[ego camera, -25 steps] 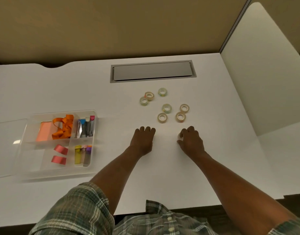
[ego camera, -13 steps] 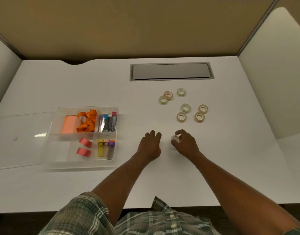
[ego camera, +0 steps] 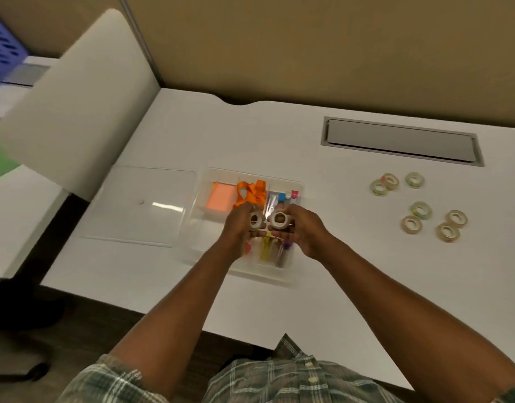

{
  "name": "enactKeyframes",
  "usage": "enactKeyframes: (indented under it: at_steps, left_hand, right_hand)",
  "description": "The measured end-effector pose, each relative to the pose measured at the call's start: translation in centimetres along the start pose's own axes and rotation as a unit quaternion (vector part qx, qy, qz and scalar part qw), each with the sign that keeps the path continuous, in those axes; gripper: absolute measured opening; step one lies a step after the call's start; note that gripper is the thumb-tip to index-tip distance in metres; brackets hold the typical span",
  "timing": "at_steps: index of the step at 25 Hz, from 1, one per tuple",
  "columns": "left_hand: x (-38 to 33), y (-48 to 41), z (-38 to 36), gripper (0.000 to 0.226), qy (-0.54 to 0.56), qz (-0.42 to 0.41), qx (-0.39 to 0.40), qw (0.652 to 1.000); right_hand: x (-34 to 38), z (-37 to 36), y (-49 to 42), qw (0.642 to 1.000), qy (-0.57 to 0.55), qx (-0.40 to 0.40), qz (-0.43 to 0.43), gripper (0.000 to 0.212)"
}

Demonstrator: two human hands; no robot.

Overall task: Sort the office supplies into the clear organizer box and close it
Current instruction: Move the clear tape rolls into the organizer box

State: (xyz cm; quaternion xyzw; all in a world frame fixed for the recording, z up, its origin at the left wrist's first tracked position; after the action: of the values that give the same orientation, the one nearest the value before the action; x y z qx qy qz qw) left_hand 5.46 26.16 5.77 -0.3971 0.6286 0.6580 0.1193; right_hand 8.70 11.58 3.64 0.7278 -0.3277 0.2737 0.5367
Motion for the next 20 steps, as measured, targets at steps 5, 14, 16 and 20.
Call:
enactKeyframes:
  at_steps: [5,14,16,20]
  left_hand:
    - [-1.1,-1.3,10.8,0.040,-0.048,0.017,-0.104,0.993]
    - [0.1,-2.5,13.8,0.081,-0.062,0.068,-0.117,0.989]
    - [0.0,-2.7,13.4,0.082,-0.079,0.063,-0.118,0.988]
    - [-1.7,-2.8,12.8,0.068,-0.184,-0.016,-0.172,0.968]
  right_hand:
    - [-2.6,-10.0,-1.4,0.995,0.045,0.072,-0.045,0.019]
    - [-5.9,-15.2,-3.4,0.982,0.143,0.090,-0.087,0.049]
    - [-5.4,-14.3,-3.7,0.979,0.166,0.090,-0.073,0.048]
    - [-3.1,-11.4,-4.2,0.979,0.191,0.069,-0.026,0.038]
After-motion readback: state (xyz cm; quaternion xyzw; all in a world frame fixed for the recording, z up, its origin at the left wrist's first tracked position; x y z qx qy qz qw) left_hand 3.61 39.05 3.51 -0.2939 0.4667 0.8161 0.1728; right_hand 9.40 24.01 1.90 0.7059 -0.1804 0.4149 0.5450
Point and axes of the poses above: each hand's wrist, its own y-axis away from the middle knuckle, its own z-axis out of the back of the hand, x = y × z, the point moved 9 cm from there along -y, towards the middle knuckle, and after that the axes turned 7 degrees about z, right-handed, at the moved point
